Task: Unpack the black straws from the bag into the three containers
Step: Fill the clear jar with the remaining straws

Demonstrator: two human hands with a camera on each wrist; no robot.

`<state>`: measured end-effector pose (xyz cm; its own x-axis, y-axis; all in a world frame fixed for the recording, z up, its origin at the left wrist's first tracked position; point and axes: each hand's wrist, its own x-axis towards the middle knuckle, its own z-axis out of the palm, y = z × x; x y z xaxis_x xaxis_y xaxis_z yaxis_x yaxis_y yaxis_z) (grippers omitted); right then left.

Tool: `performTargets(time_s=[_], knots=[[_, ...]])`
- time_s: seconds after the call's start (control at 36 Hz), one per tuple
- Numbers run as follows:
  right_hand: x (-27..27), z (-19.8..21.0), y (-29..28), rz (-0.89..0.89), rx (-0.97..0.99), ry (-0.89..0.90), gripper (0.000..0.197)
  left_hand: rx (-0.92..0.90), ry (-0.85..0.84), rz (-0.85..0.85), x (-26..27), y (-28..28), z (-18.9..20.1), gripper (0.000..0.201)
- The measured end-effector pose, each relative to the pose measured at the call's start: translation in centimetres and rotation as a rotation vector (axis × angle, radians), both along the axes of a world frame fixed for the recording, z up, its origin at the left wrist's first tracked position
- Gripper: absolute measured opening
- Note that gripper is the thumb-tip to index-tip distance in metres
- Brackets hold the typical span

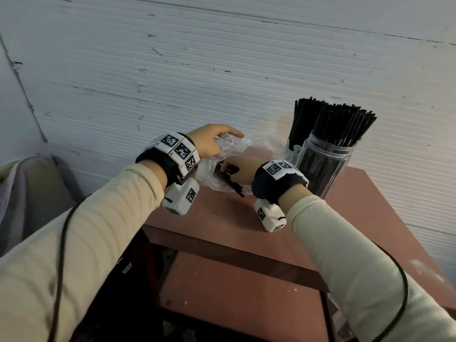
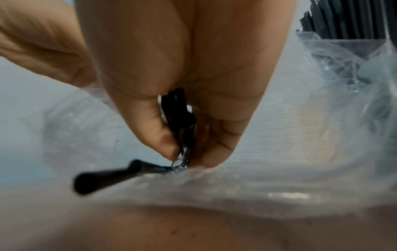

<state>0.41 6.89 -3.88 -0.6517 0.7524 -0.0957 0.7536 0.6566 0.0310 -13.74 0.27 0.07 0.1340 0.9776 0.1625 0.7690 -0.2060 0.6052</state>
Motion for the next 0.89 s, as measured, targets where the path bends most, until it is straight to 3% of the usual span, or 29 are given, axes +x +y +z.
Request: performTargets(time_s=[0.08,0.33,0.44,0.58,0.81,0.89], knots=[[0.0,0.2,-0.9,0.073,-0.149,0.036,0.02,0.015,0.004,0.0,0.0,0.1,0.0,0.07],[0.5,0.2,-1.1,0.2,-0.122,0.051,0.038,0.006,0.033,0.002,0.6,-0.3,0.2,0.068],[0.4,-0.3,-0.9,0.163,-0.127,0.026,0.018,0.016,0.048,-0.006,0.4,-0.1,-0.2,0.068],[0.8,0.0,-1.1,0.098,-0.135,0.055,0.012,0.011,0.059,-0.009,0.0,-0.1,-0.4,0.069],[2.5,1.3,-2.4,0.066,0.063,-0.003,0.017,0.013,0.05,-0.029,0.4,-0.5,-0.6,0.067],[2.9,1.4,-3.0,0.057,0.033,-0.015,0.02,0.015,0.033,-0.024,0.6,-0.6,-0.6,0.067]])
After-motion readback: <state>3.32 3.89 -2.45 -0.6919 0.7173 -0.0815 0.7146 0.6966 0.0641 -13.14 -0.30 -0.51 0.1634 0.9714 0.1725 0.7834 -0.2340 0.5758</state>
